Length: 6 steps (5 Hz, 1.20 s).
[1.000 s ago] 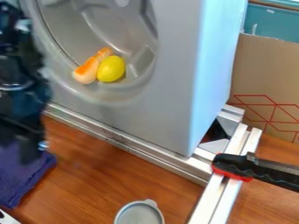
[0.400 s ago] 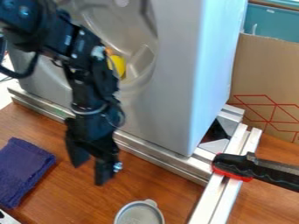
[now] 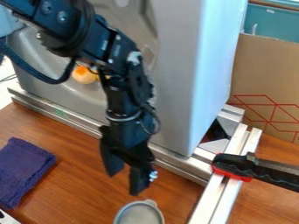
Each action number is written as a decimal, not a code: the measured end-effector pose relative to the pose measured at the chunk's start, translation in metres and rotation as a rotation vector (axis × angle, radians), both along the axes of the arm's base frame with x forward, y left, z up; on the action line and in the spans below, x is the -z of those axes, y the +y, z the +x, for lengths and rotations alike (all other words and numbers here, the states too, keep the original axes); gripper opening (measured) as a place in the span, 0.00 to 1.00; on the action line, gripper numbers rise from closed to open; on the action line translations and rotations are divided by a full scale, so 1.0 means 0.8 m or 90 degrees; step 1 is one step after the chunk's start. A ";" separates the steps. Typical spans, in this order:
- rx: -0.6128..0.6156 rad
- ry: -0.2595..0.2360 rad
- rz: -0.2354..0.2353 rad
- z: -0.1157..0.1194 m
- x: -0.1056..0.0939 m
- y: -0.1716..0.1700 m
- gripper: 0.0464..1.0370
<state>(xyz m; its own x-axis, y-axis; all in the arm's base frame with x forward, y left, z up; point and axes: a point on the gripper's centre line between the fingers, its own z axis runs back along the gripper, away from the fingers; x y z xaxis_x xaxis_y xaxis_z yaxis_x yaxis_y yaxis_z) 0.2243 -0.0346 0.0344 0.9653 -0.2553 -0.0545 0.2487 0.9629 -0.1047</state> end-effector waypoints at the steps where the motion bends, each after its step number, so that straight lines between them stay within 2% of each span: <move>1: 0.008 0.020 0.016 -0.004 0.002 -0.025 0.96; 3: 0.011 0.036 0.034 -0.018 0.011 -0.057 0.96; 4: 0.000 0.057 0.036 -0.023 0.020 -0.060 0.96; 6: -0.014 0.085 0.057 -0.035 0.042 -0.053 0.96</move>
